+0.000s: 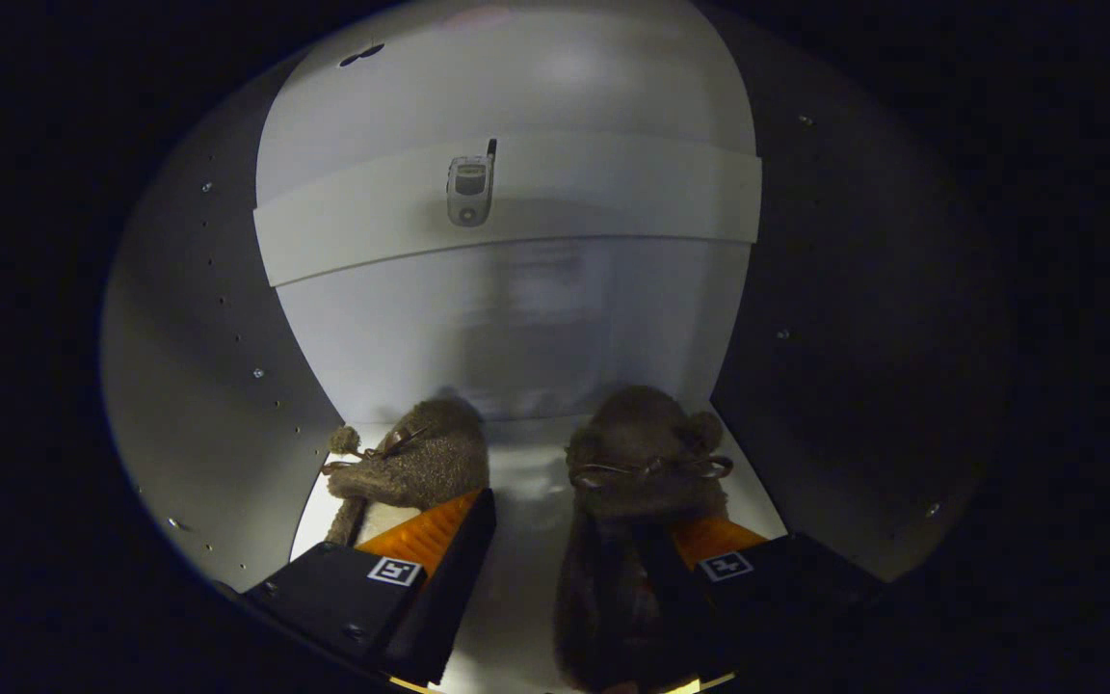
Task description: Open the shoe cabinet door, grab the shoes and put them into the shoe cabinet, then close the shoe cabinet door.
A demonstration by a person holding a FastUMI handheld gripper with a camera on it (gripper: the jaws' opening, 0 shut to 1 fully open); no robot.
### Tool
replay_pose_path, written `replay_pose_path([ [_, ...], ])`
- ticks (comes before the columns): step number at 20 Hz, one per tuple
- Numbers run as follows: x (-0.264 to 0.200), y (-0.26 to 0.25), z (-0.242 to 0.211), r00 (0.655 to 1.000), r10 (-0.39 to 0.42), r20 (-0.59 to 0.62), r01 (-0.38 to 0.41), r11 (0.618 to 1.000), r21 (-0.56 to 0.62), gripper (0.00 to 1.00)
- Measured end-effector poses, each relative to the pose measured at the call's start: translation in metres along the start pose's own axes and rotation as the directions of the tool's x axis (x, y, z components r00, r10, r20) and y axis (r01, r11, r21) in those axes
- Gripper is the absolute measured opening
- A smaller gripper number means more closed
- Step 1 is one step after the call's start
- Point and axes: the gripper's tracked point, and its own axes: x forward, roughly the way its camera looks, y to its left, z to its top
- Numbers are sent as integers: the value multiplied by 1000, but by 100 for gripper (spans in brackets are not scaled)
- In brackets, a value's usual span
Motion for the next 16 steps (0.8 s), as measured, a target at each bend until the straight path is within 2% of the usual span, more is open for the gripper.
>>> replay_pose_path([
  [3, -17, -1, 5, 1000, 13, 5, -13, 1000, 18, 95],
  [7, -50, -6, 10, 1000, 13, 28, -13, 999, -31, 97],
  [12, -117, -1, 25, 984, 36, 173, -24, 997, -70, 97],
  [16, -196, 4, 24, 940, 50, 337, -36, 998, -48, 97],
])
